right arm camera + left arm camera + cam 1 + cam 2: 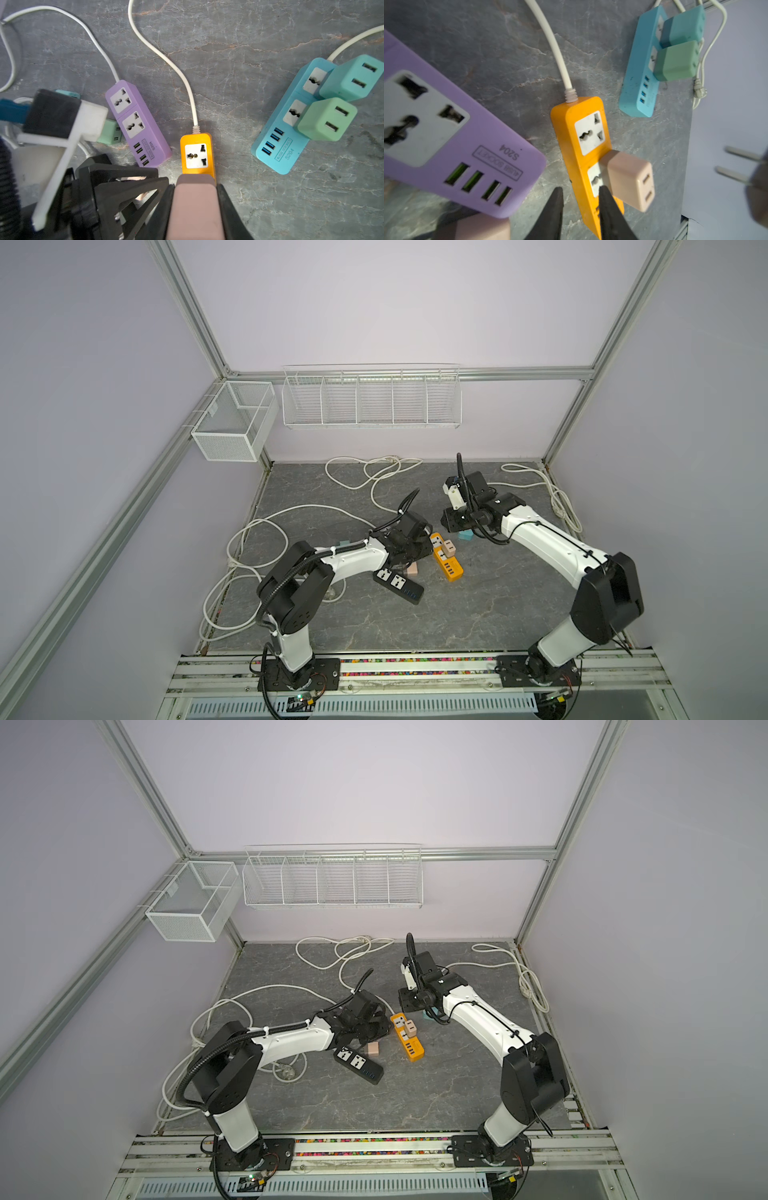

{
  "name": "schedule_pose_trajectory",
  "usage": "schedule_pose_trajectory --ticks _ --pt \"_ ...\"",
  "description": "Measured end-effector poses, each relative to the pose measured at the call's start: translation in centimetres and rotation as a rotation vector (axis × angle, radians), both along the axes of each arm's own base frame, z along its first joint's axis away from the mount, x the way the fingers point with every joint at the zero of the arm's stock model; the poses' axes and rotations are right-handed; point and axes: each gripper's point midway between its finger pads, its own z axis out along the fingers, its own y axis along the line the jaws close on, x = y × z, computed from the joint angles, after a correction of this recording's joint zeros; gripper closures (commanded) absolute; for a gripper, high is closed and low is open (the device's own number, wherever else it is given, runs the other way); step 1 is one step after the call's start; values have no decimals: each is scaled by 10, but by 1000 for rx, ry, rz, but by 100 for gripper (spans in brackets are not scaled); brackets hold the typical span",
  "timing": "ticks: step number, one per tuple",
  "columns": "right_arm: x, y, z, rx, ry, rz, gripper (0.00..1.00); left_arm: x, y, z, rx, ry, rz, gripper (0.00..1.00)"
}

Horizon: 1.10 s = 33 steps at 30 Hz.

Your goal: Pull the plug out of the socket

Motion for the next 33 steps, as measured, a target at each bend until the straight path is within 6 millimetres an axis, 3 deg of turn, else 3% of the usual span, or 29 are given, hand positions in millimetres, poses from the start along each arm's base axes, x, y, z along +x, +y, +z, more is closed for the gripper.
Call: schedule_pose_trajectory --ticks 5,10,20,28,33 --pt "-20 -1 7 98 10 -29 82 -4 6 26 -24 -52 -15 63" --pt "-42 -4 -2 162 55 -73 82 -12 17 34 -20 -73 -30 60" --pt "-86 0 -10 237 81 -123 82 -34 42 21 11 -61 -44 51" --pt "-119 9 -51 237 146 -137 79 -47 50 11 11 -45 -43 51" --pt "-126 21 -65 269 155 -129 78 -51 52 6 5 -35 -35 50"
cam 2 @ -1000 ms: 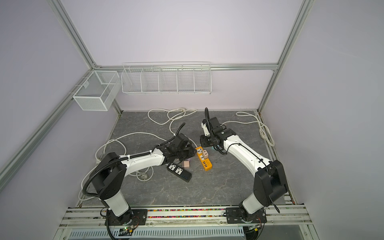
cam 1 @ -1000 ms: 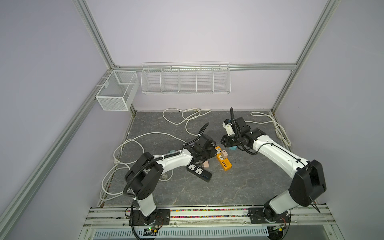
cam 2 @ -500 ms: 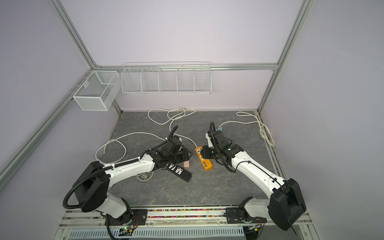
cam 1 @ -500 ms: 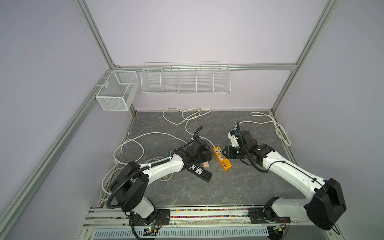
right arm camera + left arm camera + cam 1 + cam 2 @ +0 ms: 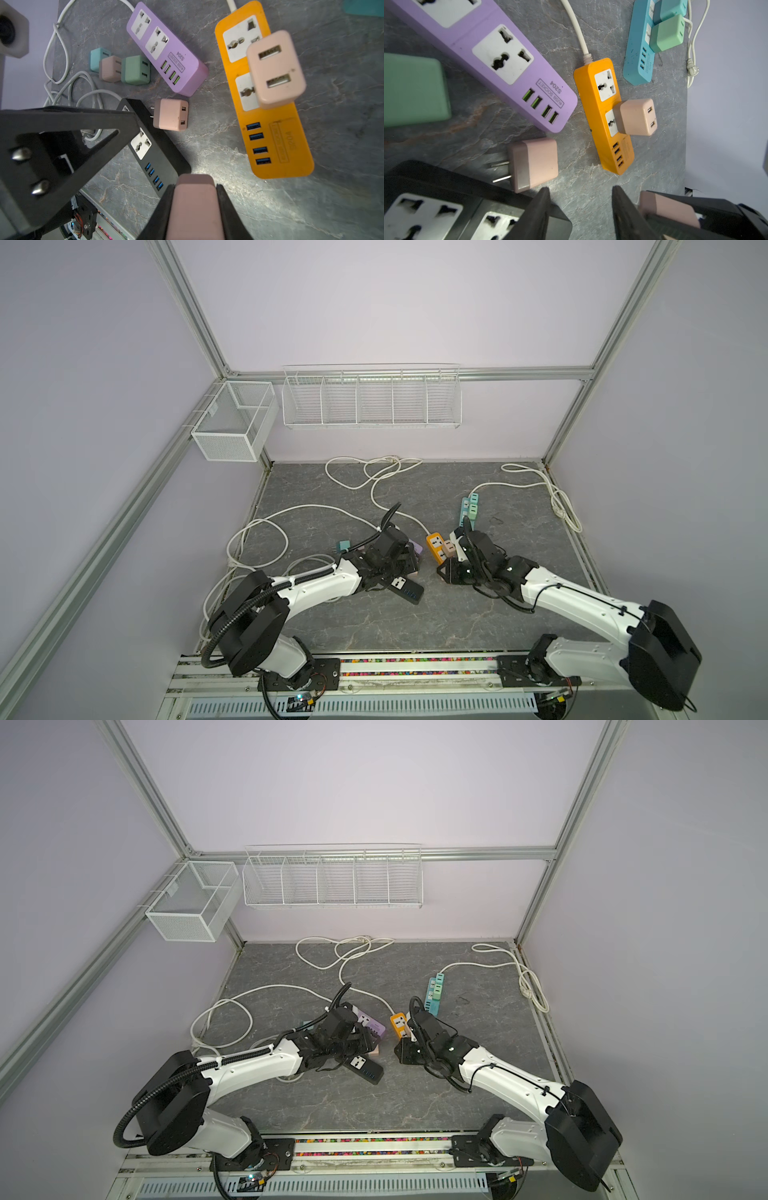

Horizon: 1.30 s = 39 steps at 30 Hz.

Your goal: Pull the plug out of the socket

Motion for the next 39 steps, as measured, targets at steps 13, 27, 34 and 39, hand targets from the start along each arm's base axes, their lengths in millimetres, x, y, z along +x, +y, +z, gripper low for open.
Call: schedule_pose_trajectory --ticks 13,27,34,39 --pt "-1 23 -37 17 34 -1 77 2 -7 3 -37 -4 11 50" --pt "-4 21 -58 -26 58 -9 68 1 -10 -2 -37 9 0 51" --pt "-4 21 -61 -36 64 -13 61 1 -10 -2 -37 9 0 50" --pt "-5 20 -61 -40 62 -17 57 1 -10 -2 -37 9 0 50"
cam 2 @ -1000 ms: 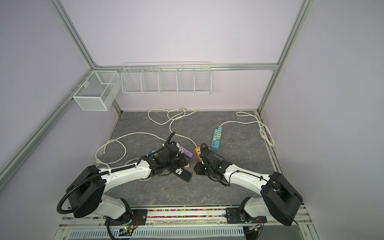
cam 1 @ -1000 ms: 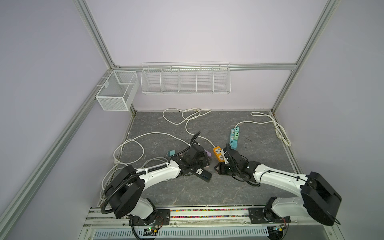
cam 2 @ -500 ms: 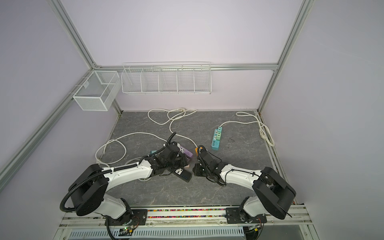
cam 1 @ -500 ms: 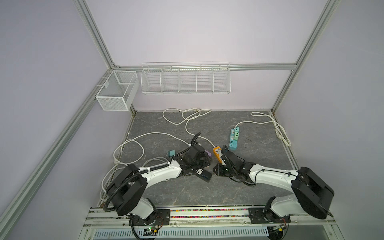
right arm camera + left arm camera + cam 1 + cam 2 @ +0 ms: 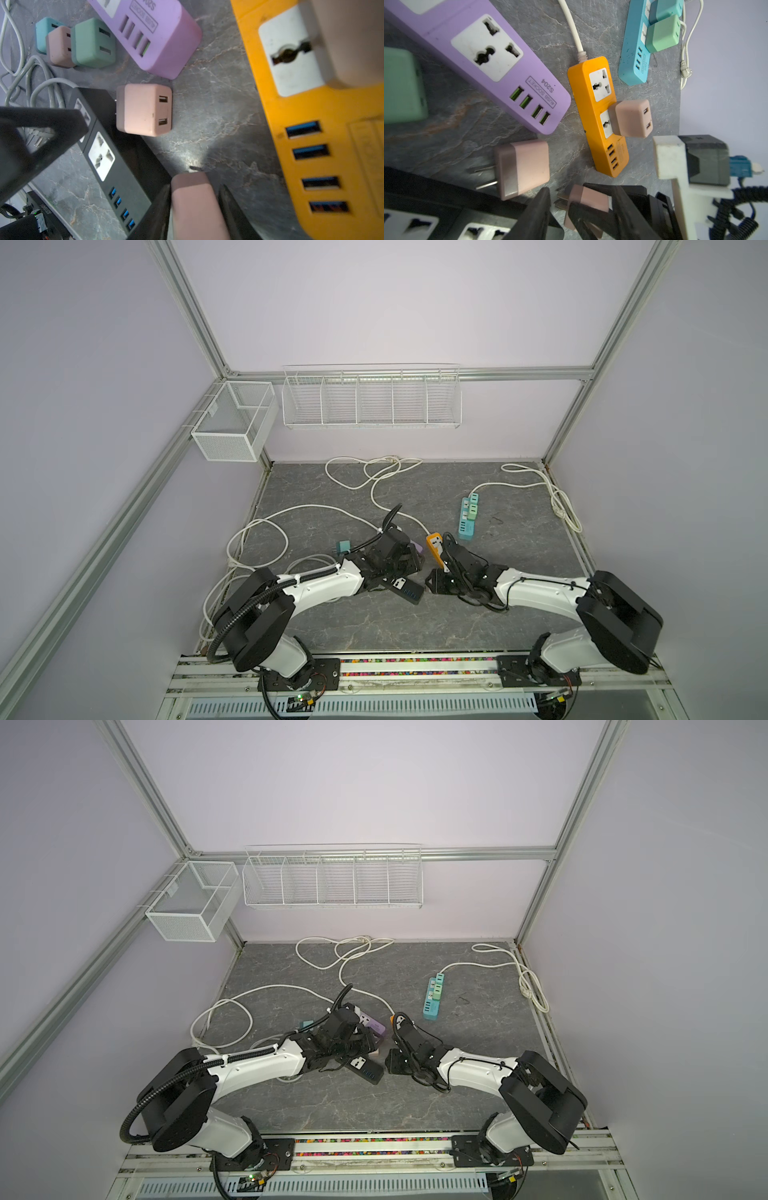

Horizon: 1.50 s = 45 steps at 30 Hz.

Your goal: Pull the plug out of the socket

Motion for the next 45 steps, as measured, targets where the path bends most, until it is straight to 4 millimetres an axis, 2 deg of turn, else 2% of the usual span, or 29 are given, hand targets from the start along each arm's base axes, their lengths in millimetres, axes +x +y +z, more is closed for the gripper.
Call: schedule_pose_trajectory --ticks 8,14,20,25,33,38,42,45 --pt "-1 -9 -4 -44 2 -15 49 0 0 0 0 0 -1 50" --pt "-2 -18 0 -89 -7 -13 46 -1 -1 1 -5 2 -6 49" --pt "-1 -22 15 -118 -32 5 39 5 -10 8 -21 -4 -12 49" --pt "4 -25 37 -123 -77 23 36 10 -20 10 -29 1 -22 49" --pt "29 -40 74 -172 -130 38 33 19 -40 4 -30 26 -43 48" --pt "38 -56 77 -228 -129 54 32 21 -43 -11 -7 51 -47 49" --pt "49 -61 83 -268 -141 83 32 24 -47 -16 0 58 -46 50" --pt "57 -65 81 -302 -141 104 32 27 -51 -20 1 64 -43 51"
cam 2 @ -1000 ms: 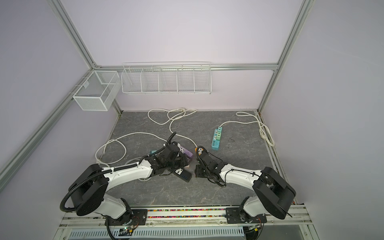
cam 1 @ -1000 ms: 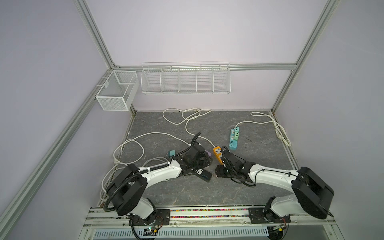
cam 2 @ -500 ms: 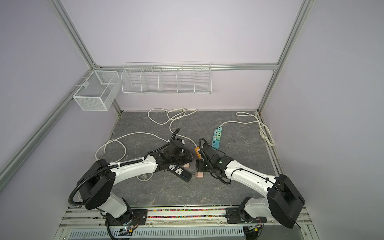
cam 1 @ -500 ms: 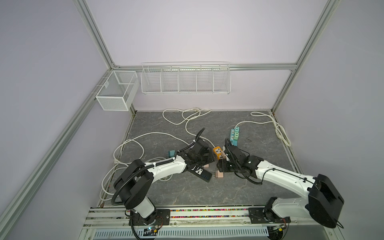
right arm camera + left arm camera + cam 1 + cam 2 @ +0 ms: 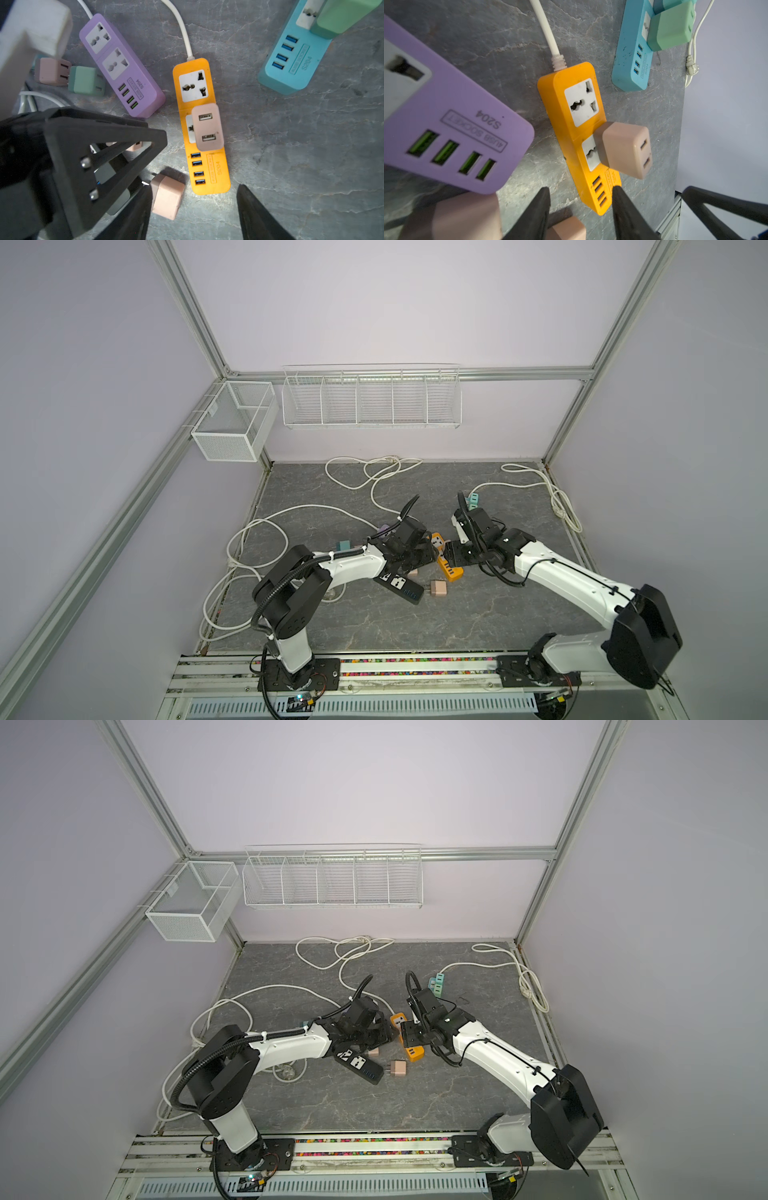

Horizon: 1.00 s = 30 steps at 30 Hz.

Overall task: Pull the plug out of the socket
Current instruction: 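Move the right gripper onto the remaining pink adapter and close it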

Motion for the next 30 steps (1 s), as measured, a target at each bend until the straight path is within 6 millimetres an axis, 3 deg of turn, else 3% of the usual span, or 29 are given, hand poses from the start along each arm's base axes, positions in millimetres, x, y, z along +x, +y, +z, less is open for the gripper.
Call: schedule_pose_trajectory --ticks 8,21,30 --pt "18 -7 -22 -87 47 32 35 6 -8 -9 6 10 0 52" --pt "44 0 -30 -138 50 82 43 14 -17 -12 -3 9 0 55" --pt "51 4 -38 -169 73 116 49 15 -15 -32 26 37 2 58"
